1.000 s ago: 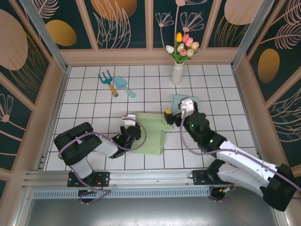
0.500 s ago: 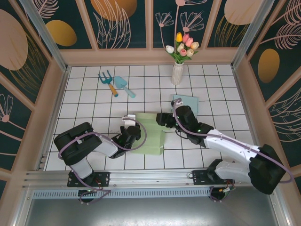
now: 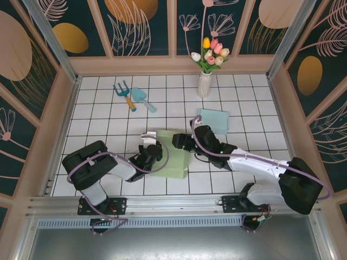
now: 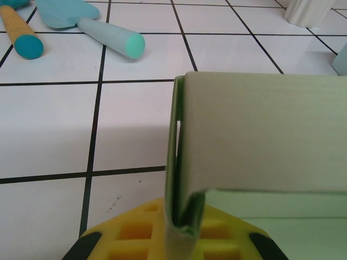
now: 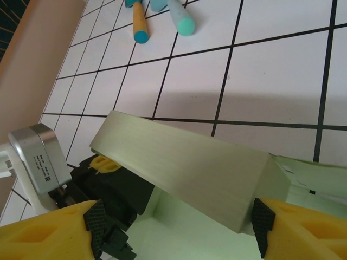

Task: Fold the paper box

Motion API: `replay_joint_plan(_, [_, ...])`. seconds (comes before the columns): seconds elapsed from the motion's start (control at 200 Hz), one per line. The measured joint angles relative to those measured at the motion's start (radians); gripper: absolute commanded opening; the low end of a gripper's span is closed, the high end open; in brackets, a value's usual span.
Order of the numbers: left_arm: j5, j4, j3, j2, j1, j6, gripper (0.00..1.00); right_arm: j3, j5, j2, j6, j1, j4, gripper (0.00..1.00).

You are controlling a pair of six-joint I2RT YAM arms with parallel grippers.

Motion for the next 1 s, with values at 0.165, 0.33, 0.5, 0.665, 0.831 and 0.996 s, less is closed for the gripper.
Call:
replay_joint_plan(0.165, [-0.001, -0.002, 0.002, 0.000, 0.000, -0.005, 0.00, 0.017, 0.097, -0.001, -0.002, 0.044, -0.048, 0.75])
replay_joint_plan(0.33, [0.003, -0.002, 0.002, 0.000, 0.000, -0.018, 0.00, 0.018, 0.134, -0.003, -0.002, 0.040, -0.059, 0.75])
replay_joint_plan(0.5, [0.011, -0.001, 0.002, 0.000, 0.000, -0.026, 0.00, 0.017, 0.097, 0.006, -0.002, 0.030, -0.023, 0.75])
replay_joint_plan(0.665, [0.009, -0.002, 0.003, 0.000, 0.006, -0.042, 0.00, 0.001, 0.003, 0.024, 0.003, 0.028, 0.068, 0.76])
replay_joint_plan(0.831, [0.010, -0.003, 0.003, 0.000, 0.008, -0.053, 0.00, -0.019, 0.014, 0.024, 0.000, 0.027, 0.091, 0.75])
replay_joint_plan(0.996, [0.010, -0.004, 0.003, 0.000, 0.007, -0.055, 0.00, -0.116, 0.084, -0.006, -0.027, 0.025, 0.104, 0.74])
